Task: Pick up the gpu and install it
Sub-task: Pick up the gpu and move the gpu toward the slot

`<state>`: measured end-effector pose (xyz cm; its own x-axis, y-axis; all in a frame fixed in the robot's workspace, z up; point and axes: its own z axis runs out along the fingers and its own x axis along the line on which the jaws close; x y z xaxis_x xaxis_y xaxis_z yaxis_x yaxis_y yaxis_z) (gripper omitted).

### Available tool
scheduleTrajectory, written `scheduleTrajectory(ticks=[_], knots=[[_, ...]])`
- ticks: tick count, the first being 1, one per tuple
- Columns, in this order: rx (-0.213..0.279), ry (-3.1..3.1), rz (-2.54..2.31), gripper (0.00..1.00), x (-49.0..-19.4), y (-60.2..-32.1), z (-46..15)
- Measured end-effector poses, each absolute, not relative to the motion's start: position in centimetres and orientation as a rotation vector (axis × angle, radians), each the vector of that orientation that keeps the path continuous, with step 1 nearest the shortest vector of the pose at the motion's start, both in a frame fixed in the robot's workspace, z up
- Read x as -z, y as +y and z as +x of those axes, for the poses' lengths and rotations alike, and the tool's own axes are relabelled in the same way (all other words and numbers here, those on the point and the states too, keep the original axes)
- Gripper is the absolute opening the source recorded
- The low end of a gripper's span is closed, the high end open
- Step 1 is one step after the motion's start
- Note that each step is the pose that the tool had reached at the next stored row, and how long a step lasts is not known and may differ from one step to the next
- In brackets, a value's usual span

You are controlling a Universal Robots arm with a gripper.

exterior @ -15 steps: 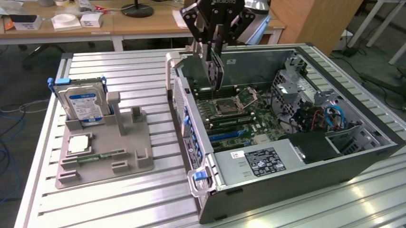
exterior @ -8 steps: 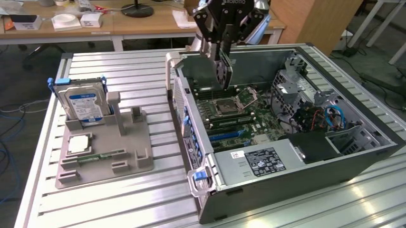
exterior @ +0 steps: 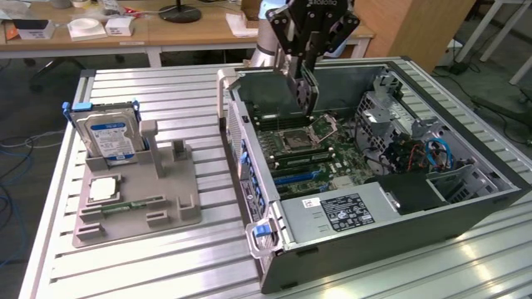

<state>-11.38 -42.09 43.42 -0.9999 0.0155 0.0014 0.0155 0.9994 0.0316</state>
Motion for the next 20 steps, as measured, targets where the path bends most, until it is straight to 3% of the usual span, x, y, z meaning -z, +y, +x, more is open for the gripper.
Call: scheduleTrajectory(ticks=[20], knots=[[0.05, -3.14, -0.042, 0.26, -43.4, -42.1, -6.1]])
